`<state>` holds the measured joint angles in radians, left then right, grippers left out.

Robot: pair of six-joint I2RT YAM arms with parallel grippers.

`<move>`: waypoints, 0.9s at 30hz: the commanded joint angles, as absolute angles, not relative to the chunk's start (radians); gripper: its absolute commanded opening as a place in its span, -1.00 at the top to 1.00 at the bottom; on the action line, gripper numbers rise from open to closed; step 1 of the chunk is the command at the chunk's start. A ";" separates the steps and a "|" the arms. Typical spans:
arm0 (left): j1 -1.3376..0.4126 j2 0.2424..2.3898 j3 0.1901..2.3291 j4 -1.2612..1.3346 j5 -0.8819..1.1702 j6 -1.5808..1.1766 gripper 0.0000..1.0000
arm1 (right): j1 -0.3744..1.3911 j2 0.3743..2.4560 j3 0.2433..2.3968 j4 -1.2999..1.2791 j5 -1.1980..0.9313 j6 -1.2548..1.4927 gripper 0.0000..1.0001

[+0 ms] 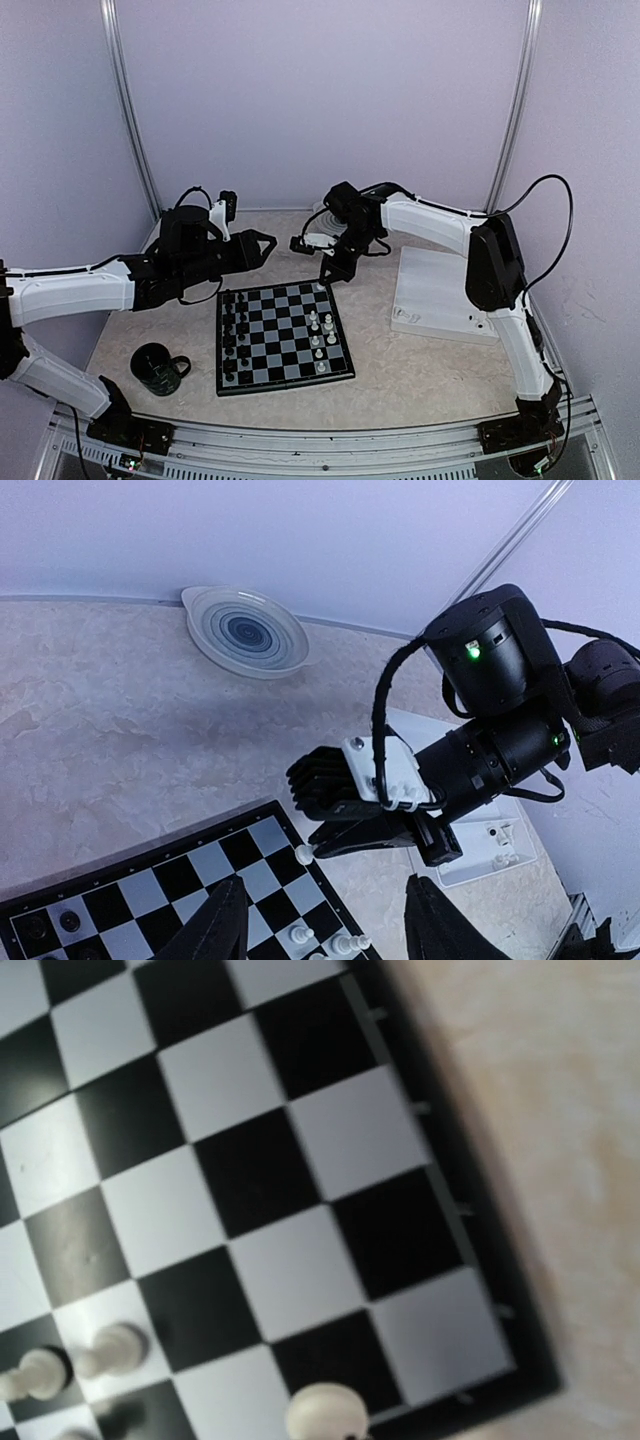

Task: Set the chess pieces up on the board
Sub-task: Place the knight at g1.

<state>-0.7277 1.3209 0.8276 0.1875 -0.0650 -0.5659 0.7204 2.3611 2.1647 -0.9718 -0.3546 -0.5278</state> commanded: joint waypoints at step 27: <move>-0.713 1.303 0.801 0.178 -0.066 -0.549 -0.09 | 0.756 2.462 2.230 -0.992 -0.282 -0.538 0.49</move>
<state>-0.7189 1.3170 0.8116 0.1818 -0.0677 -0.5533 0.7498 2.4416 2.2021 -0.9932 -0.2909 -0.5411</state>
